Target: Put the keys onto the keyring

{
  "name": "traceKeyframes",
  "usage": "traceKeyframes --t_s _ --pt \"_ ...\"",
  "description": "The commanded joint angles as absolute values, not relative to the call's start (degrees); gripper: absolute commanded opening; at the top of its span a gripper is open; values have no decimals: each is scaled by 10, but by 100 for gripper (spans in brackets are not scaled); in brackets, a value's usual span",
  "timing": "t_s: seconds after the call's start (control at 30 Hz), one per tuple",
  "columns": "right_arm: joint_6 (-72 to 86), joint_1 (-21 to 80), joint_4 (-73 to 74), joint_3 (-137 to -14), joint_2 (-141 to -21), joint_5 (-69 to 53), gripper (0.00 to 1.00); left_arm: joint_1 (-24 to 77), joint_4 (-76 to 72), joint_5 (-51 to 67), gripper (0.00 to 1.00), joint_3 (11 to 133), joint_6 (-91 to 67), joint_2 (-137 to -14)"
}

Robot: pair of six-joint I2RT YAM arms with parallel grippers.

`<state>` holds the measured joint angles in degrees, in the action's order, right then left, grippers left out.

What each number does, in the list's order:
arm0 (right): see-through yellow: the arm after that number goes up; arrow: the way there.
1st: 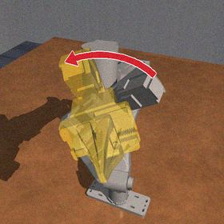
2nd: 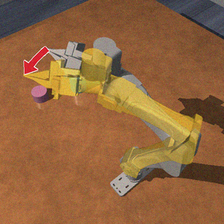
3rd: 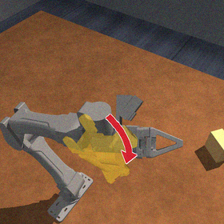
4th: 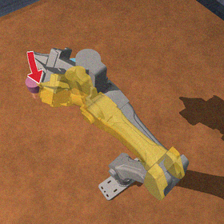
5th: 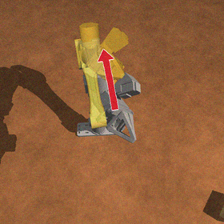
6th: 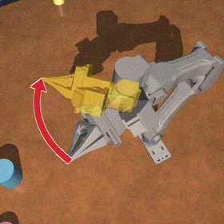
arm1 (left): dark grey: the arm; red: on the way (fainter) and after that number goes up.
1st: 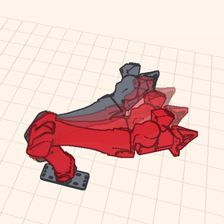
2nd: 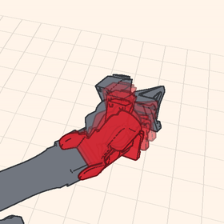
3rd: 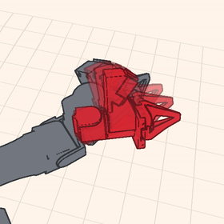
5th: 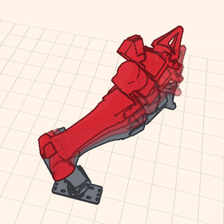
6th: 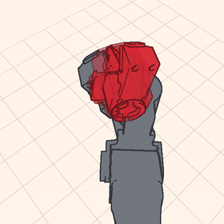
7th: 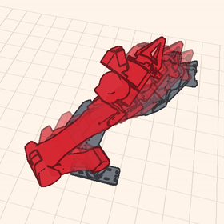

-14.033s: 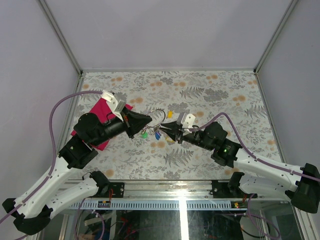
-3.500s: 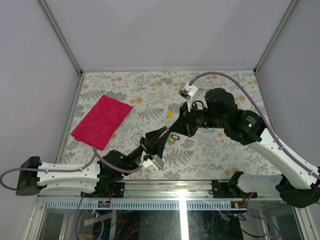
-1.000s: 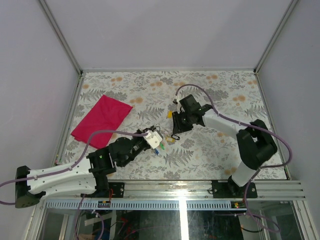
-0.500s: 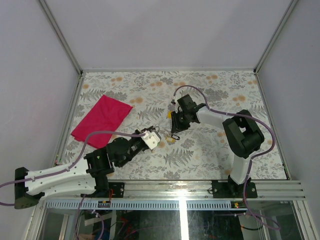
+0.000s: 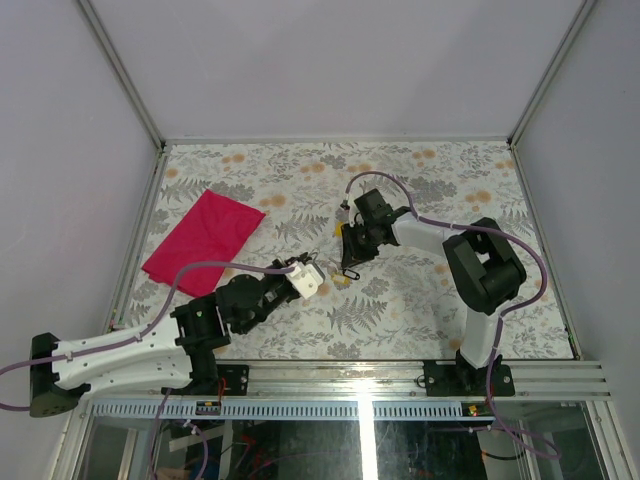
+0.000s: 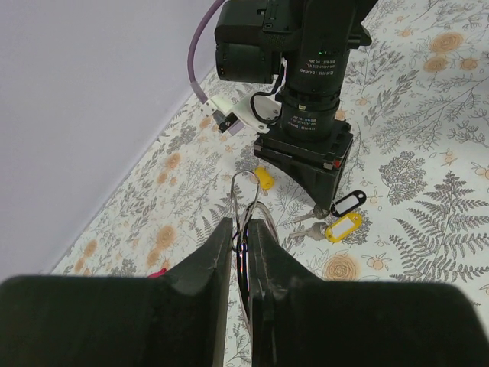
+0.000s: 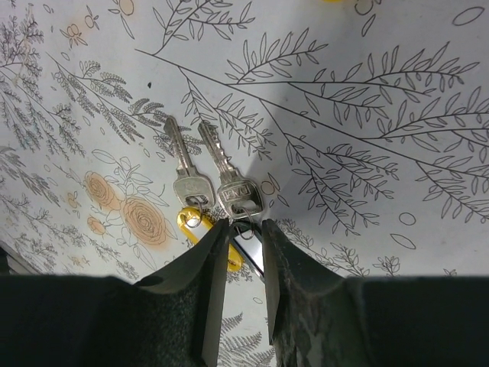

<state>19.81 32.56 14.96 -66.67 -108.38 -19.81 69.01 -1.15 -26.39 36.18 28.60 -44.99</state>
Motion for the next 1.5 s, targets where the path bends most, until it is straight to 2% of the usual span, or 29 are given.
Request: traceKeyframes --t_s 0.0,0.1,0.47,0.9,1.27,1.47 --pt "185 323 162 -690 -1100 -218 31 688 -31 -268 0 363 296 -453" --pt "184 323 164 -690 -1103 -221 31 687 -31 -268 0 365 297 -453" --pt "183 323 158 -689 -1103 -227 19 688 -32 -271 0 364 298 -454" --pt "188 323 153 -695 -1114 -239 25 688 -33 -278 0 364 299 -457" --pt "183 323 147 -695 -1087 -239 4 688 -32 -281 0 364 300 -456" --pt "156 323 157 -695 -1034 -224 0 689 -24 -281 0 367 297 -451"
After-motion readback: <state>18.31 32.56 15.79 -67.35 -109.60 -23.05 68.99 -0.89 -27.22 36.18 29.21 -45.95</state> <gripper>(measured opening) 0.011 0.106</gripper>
